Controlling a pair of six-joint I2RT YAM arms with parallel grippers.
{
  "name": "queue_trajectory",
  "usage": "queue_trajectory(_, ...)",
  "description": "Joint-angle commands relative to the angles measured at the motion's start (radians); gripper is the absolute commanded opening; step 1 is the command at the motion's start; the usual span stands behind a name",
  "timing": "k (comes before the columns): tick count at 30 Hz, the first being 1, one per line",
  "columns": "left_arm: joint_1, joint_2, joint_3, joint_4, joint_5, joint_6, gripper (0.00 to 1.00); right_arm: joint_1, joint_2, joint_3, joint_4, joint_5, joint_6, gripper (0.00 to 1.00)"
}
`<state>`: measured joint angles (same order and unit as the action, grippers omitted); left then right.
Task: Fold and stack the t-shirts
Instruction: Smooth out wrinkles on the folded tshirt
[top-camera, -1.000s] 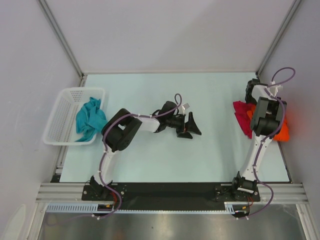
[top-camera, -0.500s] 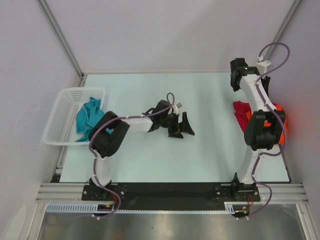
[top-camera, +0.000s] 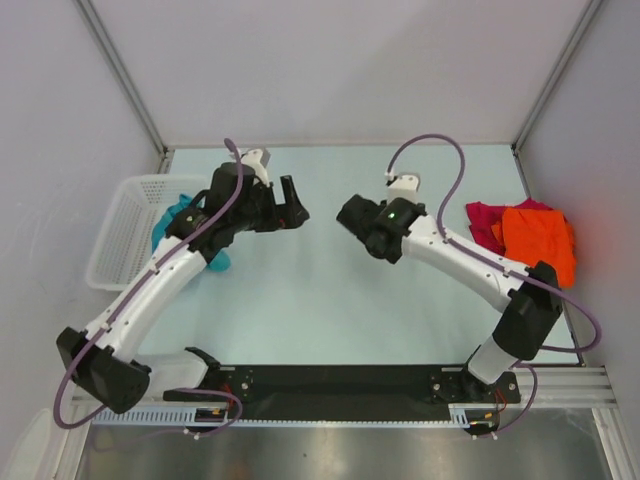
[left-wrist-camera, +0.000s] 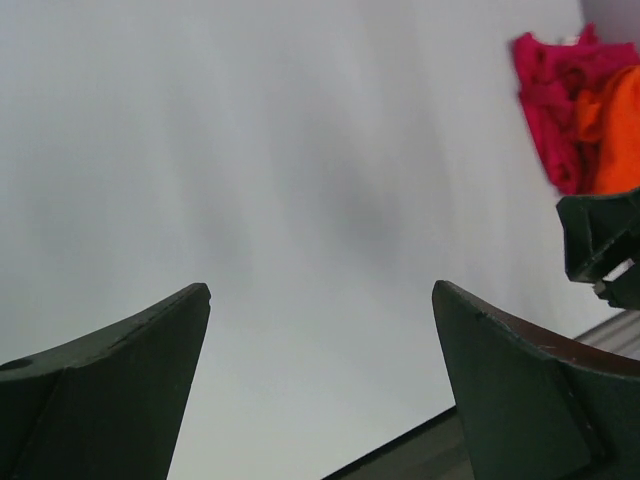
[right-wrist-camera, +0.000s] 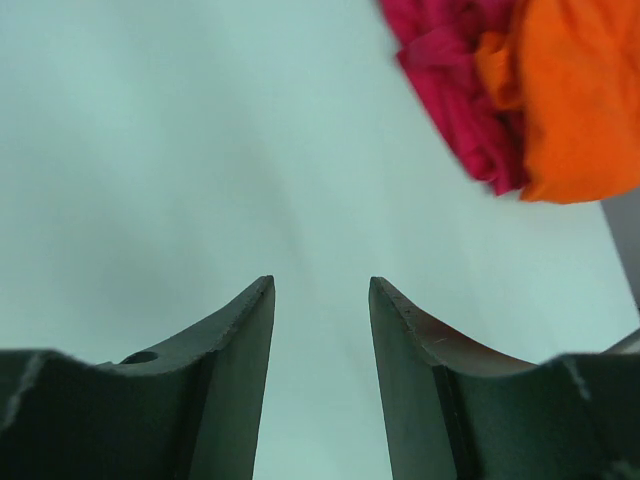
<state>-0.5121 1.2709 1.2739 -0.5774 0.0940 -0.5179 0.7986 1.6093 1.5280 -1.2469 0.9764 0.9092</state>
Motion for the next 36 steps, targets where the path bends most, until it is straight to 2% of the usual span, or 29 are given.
queue_trajectory(1,-0.006,-0.064,0.004,-0.246,-0.209,0.084,1.00,0.114,0.012,-0.011,0.063,-0.042,0.080,0.49)
queue_trajectory(7,-0.006,-0.110,0.070,-0.346,-0.266,0.120,1.00,0.220,0.087,0.073,0.075,-0.053,0.011,0.49)
queue_trajectory(11,-0.006,-0.146,0.050,-0.378,-0.347,0.156,1.00,0.235,0.055,0.002,0.309,-0.198,-0.136,0.49)
queue_trajectory(17,-0.008,-0.156,0.045,-0.395,-0.395,0.191,1.00,0.211,0.009,-0.078,0.547,-0.372,-0.263,0.49)
queue_trajectory(24,-0.006,-0.229,0.032,-0.392,-0.517,0.219,0.99,0.228,0.012,-0.012,0.612,-0.401,-0.415,0.49)
queue_trajectory(31,-0.005,-0.275,-0.024,-0.404,-0.583,0.248,1.00,0.234,0.043,-0.054,0.659,-0.482,-0.400,0.49)
queue_trajectory(36,0.012,-0.242,-0.031,-0.452,-0.628,0.229,1.00,0.271,0.051,-0.091,0.658,-0.484,-0.377,0.49)
